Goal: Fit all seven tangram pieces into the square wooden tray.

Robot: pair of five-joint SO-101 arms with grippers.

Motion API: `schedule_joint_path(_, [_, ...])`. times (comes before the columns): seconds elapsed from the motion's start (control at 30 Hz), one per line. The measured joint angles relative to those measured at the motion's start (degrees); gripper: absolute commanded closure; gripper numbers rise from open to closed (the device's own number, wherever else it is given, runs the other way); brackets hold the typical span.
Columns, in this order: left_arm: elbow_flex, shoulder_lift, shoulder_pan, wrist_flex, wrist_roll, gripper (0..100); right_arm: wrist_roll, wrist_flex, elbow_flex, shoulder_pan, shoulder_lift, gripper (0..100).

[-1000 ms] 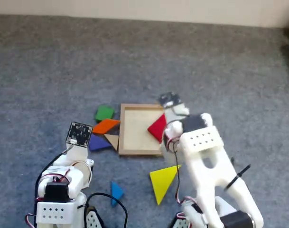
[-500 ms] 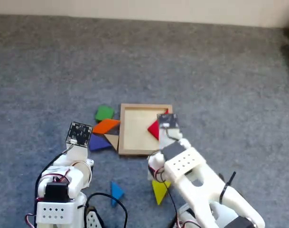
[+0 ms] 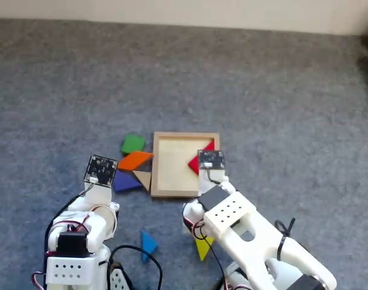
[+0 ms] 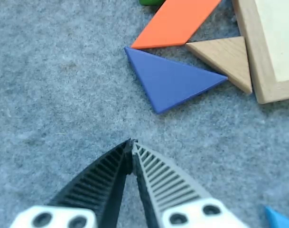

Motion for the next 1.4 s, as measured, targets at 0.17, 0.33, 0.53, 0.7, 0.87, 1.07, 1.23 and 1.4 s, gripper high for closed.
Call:
schedule_joint_path(0.17, [0.0, 0.0, 0.0, 0.0, 0.0, 99, 0.0, -0.53, 0.0, 0.0, 1.23, 53.0])
schedule_joint_path(0.33, [0.0, 0.0, 0.0, 0.0, 0.0, 99, -1.67, -2.02, -1.76, -0.09, 9.93, 53.0])
schedule_joint_path(0.53, [0.0, 0.0, 0.0, 0.0, 0.0, 99, -3.43, -4.84, -2.73, -0.26, 16.88, 53.1])
schedule_joint_path(0.7, [0.0, 0.0, 0.0, 0.0, 0.0, 99, -3.78, -5.1, -2.73, -0.26, 16.53, 59.2])
schedule_joint_path(0.87, [0.0, 0.0, 0.0, 0.0, 0.0, 99, -3.78, -5.1, -2.46, 0.0, 14.95, 73.5])
schedule_joint_path(1.07, [0.0, 0.0, 0.0, 0.0, 0.0, 99, 3.08, -5.1, -2.46, 8.09, 13.1, 79.3])
schedule_joint_path(1.23, [0.0, 0.0, 0.0, 0.0, 0.0, 99, 8.88, -5.1, -2.02, 14.51, 10.64, 80.9])
schedule_joint_path(1.4, [0.0, 0.0, 0.0, 0.0, 0.0, 99, 13.89, -5.19, -1.76, 19.43, 7.91, 80.9])
